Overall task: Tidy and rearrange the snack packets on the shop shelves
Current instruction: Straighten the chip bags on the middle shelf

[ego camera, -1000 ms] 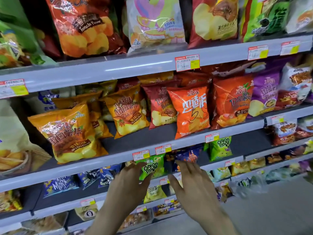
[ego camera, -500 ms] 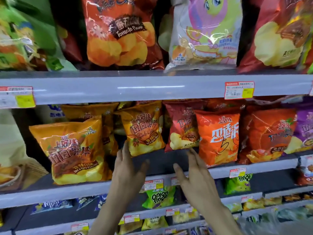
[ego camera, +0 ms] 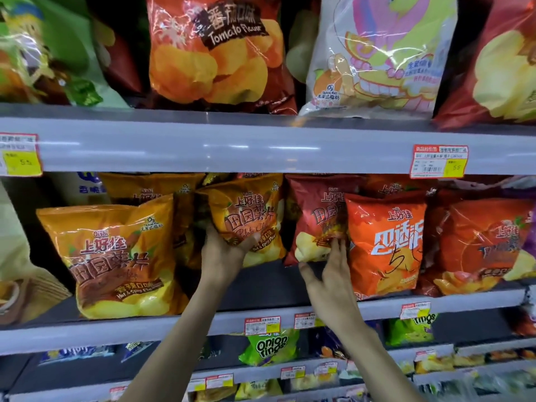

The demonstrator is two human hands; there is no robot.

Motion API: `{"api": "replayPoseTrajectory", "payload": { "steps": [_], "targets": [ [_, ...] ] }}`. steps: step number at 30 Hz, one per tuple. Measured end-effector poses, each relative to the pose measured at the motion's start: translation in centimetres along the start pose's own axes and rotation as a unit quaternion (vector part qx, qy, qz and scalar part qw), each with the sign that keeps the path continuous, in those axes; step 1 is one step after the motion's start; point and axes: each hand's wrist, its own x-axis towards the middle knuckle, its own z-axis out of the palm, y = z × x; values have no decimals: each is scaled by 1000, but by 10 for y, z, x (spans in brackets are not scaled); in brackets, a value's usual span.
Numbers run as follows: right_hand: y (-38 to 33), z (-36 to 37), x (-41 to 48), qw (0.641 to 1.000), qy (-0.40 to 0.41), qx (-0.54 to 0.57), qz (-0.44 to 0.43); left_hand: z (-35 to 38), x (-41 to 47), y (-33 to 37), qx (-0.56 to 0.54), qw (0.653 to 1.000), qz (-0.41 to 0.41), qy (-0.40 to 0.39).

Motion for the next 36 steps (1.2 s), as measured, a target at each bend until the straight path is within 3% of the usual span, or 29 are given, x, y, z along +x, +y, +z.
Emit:
{"api": "replayPoseTrajectory", "payload": {
  "steps": [16,23,31,36],
  "targets": [
    [13,6,4,999,-42,14,-6,-26,-53,25,75,987,82,112],
    [7,9,2,994,-88,40,-44,-48,-77,30,86,987,86,107],
    [-4,11,37,994,51,87,46,-69,-90,15,91,989,83,82],
    [-4,21,41,988,32,137,62,-80,-98,4,66,993,74,58]
  ]
}}
